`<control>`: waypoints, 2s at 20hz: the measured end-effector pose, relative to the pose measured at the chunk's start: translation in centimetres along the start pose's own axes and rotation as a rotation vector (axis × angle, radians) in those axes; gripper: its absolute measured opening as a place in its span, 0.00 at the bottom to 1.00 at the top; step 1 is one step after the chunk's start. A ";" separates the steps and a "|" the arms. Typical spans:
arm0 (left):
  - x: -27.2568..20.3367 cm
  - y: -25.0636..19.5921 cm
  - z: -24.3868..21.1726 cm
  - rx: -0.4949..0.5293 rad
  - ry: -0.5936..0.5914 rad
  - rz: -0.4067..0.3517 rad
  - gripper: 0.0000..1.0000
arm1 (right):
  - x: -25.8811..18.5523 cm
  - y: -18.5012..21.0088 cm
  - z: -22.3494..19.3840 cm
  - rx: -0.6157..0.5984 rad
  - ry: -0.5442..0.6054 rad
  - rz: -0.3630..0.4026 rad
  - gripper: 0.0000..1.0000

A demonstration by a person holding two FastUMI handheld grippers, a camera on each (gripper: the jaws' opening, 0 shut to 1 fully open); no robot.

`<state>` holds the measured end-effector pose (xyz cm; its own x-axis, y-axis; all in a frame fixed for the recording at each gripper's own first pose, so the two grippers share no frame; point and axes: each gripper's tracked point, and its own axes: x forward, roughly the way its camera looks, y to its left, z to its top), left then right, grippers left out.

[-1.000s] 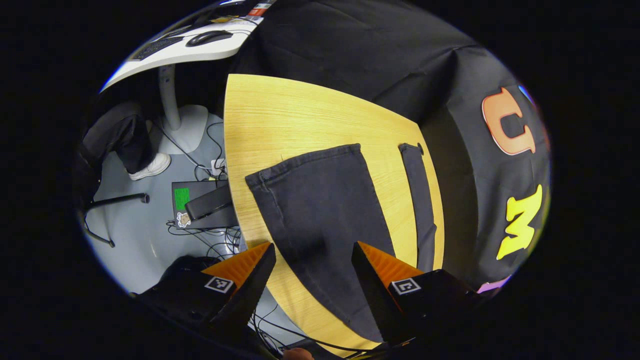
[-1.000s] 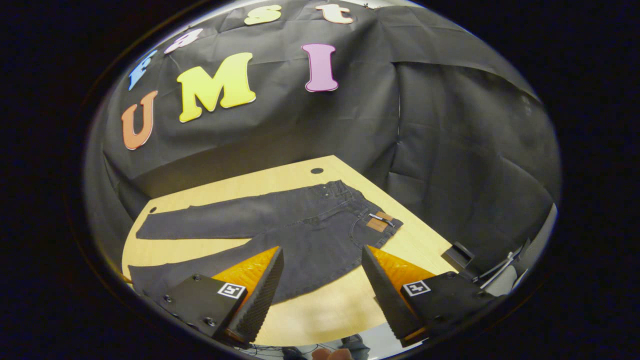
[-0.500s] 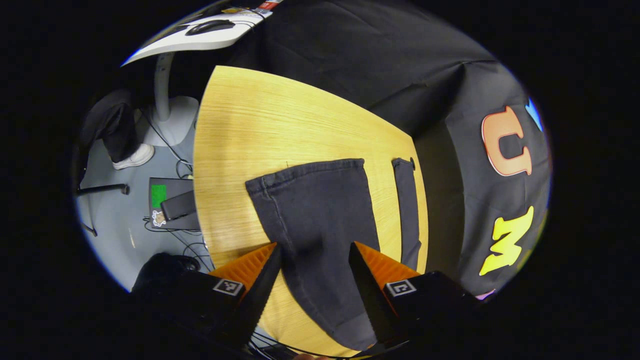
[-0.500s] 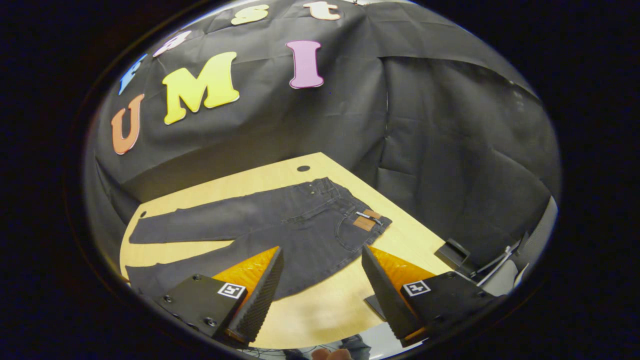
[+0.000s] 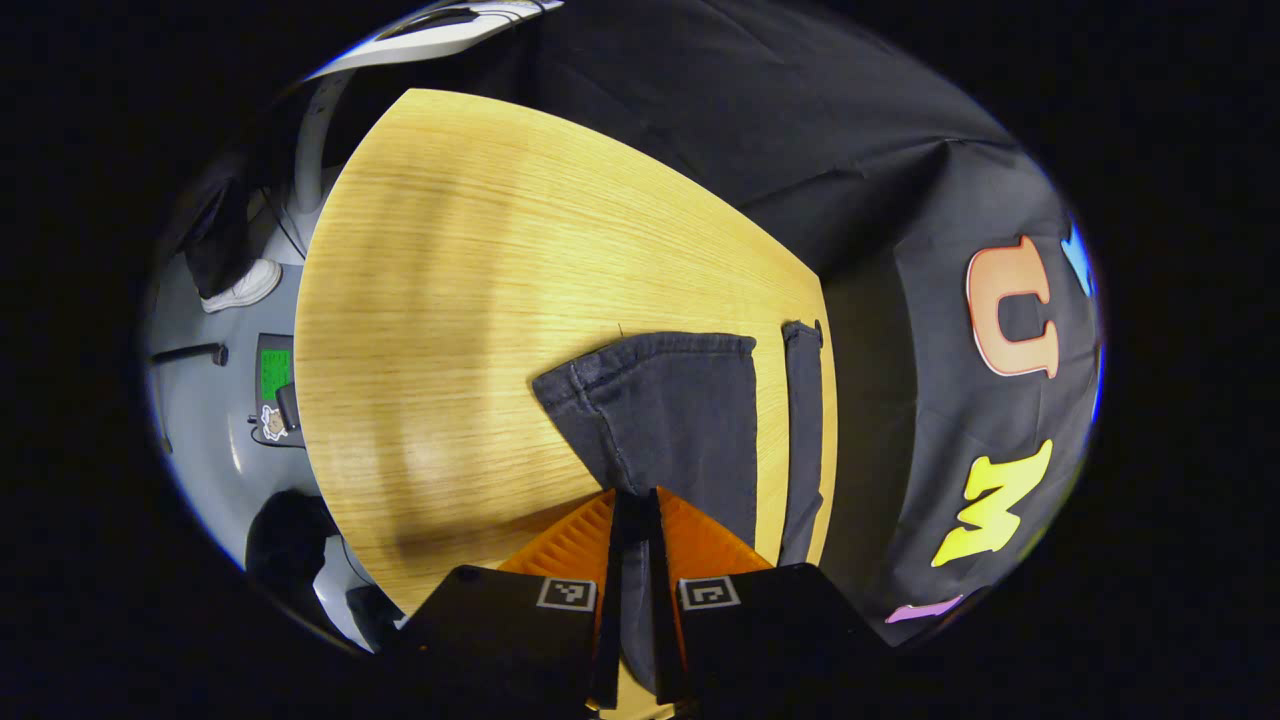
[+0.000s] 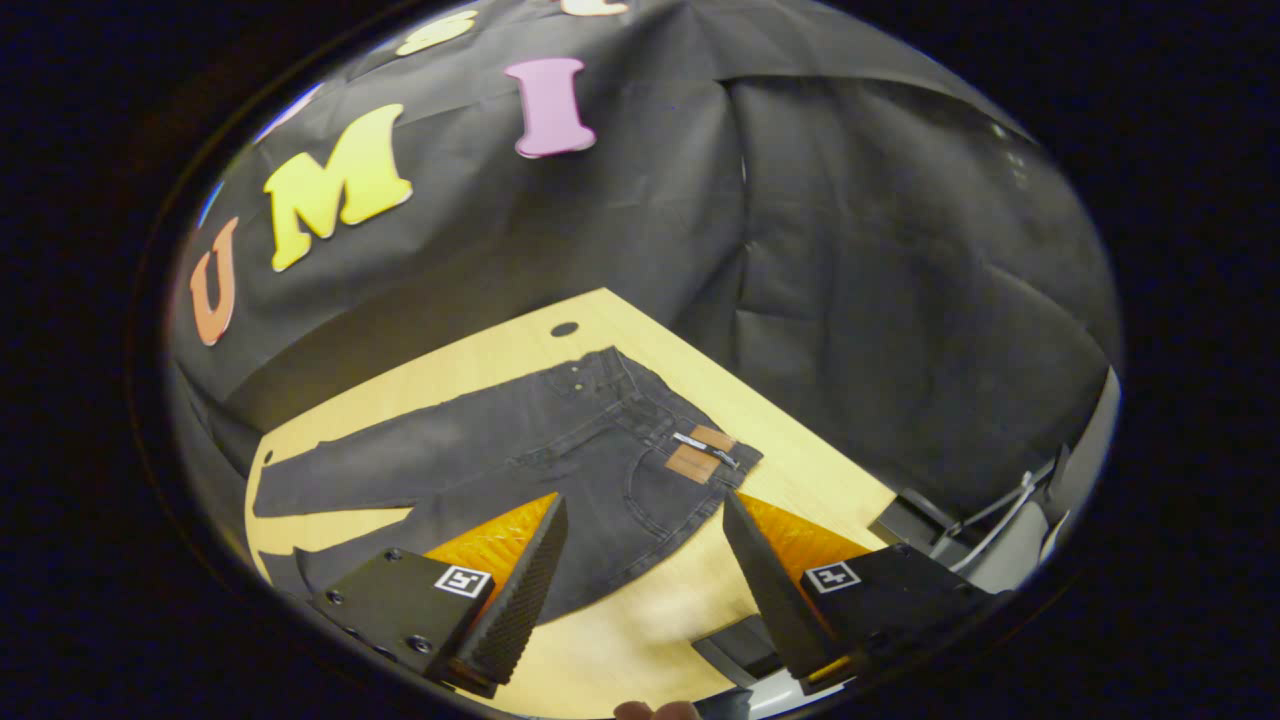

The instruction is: Grasp the waist and the cuffs of the jeans and fold them to make the two legs overlap; first hold the waist and fold one-third of the jeans toward the cuffs, then hold the cuffs and fold the remaining one-third in the same direction to finish folding.

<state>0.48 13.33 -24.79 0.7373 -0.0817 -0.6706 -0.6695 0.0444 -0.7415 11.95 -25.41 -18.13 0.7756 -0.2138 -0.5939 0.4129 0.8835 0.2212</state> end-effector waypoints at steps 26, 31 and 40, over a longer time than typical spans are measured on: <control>-0.5 -2.8 0.2 -0.197 0.013 -0.148 0.04 | 8.1 -2.0 -0.4 0.670 0.223 0.232 0.01; -2.5 -8.0 1.9 -0.275 0.006 -0.274 0.03 | 5.1 1.2 5.3 0.759 0.207 0.365 0.00; -0.8 -20.3 4.1 -0.205 0.048 -0.377 0.03 | 6.3 6.7 12.7 0.832 0.222 0.480 0.01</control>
<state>13.81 16.61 -9.30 0.9320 -0.1003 -0.3483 -0.3617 -0.1959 -0.9115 25.70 -26.09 -10.58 0.8768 0.2492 -0.4113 0.3475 0.2629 0.9001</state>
